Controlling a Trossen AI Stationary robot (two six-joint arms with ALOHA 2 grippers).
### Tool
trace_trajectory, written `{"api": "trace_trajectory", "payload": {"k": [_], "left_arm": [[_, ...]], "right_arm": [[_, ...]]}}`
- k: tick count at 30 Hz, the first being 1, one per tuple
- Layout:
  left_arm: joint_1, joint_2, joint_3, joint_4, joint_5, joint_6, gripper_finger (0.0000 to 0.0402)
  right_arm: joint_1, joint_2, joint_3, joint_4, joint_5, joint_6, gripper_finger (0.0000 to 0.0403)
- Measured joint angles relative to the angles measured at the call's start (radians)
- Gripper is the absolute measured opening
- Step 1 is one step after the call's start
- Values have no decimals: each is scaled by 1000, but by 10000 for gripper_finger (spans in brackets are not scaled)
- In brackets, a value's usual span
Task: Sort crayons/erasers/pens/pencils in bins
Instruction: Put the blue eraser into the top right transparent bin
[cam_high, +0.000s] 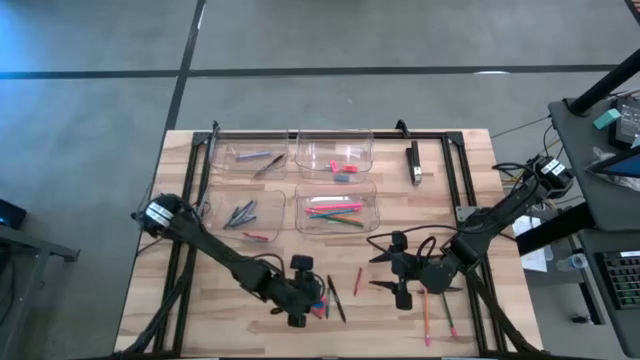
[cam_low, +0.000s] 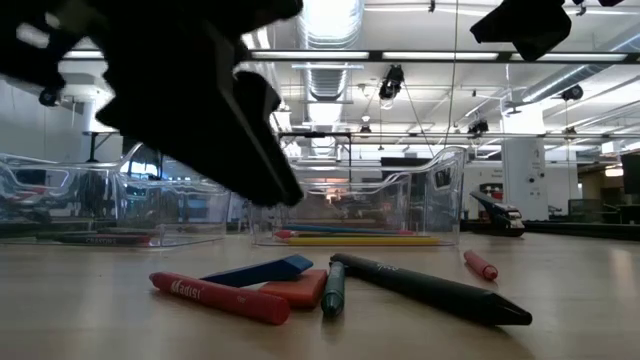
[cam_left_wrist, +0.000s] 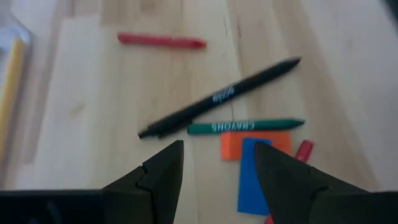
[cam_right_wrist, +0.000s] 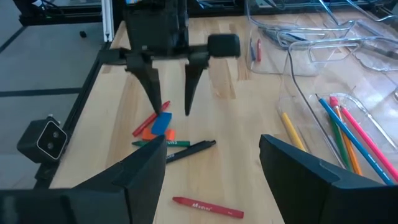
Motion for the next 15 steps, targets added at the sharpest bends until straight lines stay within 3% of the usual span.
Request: {"api": "trace_trajectory", "payload": {"k": [15], "left_arm": [[0, 72, -1, 59, 58, -30, 180]], "right_arm": [[0, 0, 0, -6, 0, 0, 247]]}}
